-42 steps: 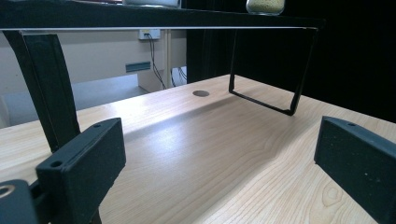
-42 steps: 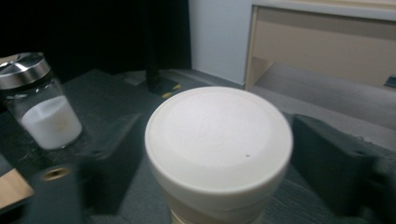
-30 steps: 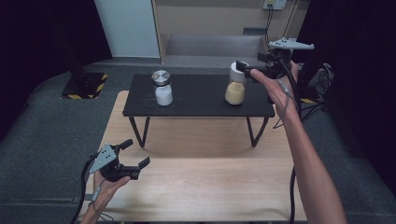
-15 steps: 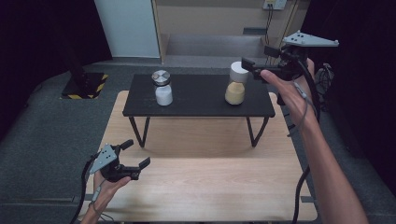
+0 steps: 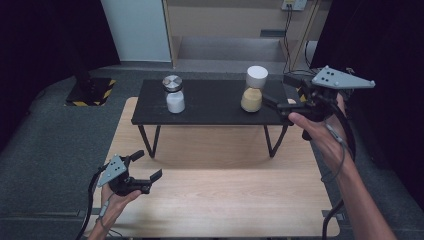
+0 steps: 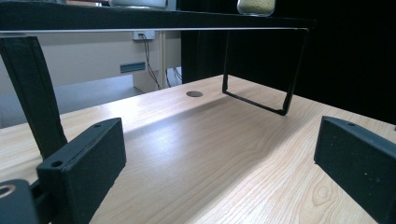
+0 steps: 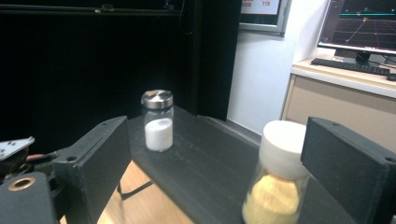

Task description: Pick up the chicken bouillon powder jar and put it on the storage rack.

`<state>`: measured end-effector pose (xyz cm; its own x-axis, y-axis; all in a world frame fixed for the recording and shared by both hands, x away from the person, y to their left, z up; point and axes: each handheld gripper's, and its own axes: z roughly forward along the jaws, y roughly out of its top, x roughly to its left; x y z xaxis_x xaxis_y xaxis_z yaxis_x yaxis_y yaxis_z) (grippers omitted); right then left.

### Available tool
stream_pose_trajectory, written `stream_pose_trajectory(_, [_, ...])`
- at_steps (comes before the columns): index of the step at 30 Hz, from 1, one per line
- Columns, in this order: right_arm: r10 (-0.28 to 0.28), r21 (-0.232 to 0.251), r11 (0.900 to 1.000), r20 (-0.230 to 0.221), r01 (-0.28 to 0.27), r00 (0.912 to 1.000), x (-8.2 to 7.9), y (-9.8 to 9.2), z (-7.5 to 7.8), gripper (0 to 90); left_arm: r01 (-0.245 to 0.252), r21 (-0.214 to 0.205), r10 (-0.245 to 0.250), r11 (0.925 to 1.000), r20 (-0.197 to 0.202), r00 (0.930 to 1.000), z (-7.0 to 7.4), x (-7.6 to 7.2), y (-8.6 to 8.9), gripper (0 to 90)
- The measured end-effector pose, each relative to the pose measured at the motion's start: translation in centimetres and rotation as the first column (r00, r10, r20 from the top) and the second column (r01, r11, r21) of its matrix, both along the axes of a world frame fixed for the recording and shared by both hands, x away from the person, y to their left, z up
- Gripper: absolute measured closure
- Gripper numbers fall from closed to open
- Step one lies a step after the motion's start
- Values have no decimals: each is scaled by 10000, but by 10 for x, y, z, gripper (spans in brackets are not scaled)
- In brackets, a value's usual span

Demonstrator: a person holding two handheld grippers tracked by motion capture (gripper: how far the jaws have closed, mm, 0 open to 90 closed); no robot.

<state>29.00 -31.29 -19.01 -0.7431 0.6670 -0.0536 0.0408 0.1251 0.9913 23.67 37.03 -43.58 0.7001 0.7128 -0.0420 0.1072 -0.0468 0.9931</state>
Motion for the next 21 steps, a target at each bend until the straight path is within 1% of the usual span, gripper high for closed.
stream_pose_trajectory(4, [176, -52, 9998, -125, -177, 9998, -6, -6, -16, 84, 6, 14, -6, 10000, 11, 10000, 0, 0, 0, 9])
stream_pose_trajectory(7, [254, -190, 9995, -204, -258, 9995, -10, -9, -27, 82, -11, 55, 11, 10000, 9, 10000, 0, 0, -1, 8])
stream_pose_trajectory(9, [307, -120, 9994, -263, -310, 9992, -11, -11, -36, 83, -12, 53, 11, 10000, 15, 10000, 0, 0, -1, 8])
stream_pose_trajectory(14, [344, -116, 9993, -279, -347, 9990, -17, -13, -62, 83, -8, 62, 8, 10000, 15, 10000, 0, 0, -1, 9])
stream_pose_trajectory(17, [290, -267, 9992, -196, -295, 9994, -22, -12, -71, 83, -4, 65, 4, 10000, 10, 10000, 0, 0, -1, 9])
stream_pose_trajectory(21, [299, -250, 9992, -135, -302, 9995, -30, -11, -87, 83, -1, 70, 1, 10000, 12, 10000, 0, 0, -1, 8])
